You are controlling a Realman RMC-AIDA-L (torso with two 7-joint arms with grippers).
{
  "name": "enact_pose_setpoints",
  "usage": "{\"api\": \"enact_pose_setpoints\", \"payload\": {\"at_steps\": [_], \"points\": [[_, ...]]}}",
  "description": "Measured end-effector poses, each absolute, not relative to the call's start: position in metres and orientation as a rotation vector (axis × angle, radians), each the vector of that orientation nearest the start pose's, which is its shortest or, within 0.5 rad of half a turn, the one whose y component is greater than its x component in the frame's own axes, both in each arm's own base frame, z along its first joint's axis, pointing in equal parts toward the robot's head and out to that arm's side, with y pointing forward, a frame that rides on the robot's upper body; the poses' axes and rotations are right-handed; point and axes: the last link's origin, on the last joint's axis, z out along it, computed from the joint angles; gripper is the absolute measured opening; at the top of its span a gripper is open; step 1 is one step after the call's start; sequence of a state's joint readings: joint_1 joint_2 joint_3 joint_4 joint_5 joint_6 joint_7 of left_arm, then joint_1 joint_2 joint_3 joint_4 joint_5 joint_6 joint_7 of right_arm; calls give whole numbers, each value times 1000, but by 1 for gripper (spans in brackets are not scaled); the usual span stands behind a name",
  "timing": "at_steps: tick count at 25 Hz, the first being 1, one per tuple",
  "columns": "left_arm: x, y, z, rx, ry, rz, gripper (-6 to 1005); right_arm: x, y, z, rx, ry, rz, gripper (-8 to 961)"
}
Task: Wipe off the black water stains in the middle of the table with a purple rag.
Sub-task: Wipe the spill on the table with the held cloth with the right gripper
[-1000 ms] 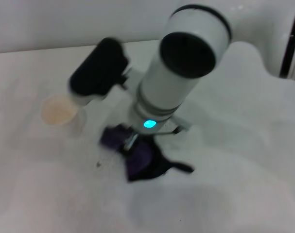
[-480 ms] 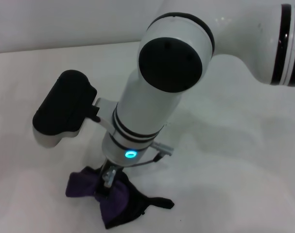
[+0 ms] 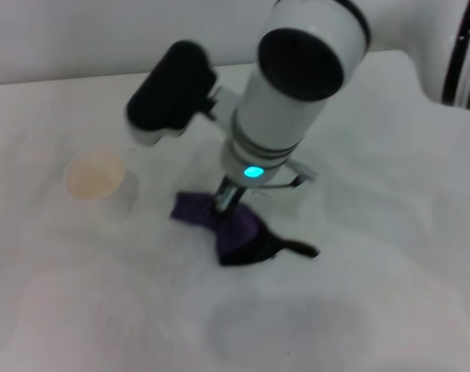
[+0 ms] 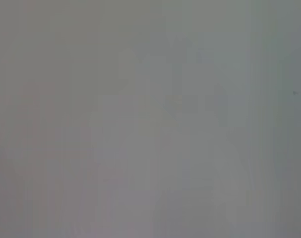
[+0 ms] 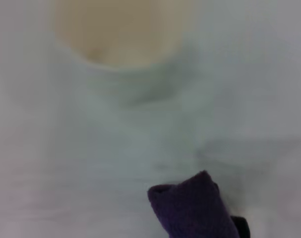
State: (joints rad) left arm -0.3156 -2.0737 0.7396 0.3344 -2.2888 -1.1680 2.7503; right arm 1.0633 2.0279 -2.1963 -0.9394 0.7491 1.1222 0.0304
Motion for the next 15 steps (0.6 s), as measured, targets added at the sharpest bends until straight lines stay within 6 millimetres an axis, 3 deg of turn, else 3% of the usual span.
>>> {"api": "enact_pose_setpoints", "payload": {"at_steps": [8, 15], "points": [[-367, 321, 62, -1589, -408, -598, 892, 145, 387, -89, -2325, 817, -761, 53], [-365, 324, 62, -1592, -406, -600, 892, 179, 392, -60, -2202, 937, -796, 53]]}}
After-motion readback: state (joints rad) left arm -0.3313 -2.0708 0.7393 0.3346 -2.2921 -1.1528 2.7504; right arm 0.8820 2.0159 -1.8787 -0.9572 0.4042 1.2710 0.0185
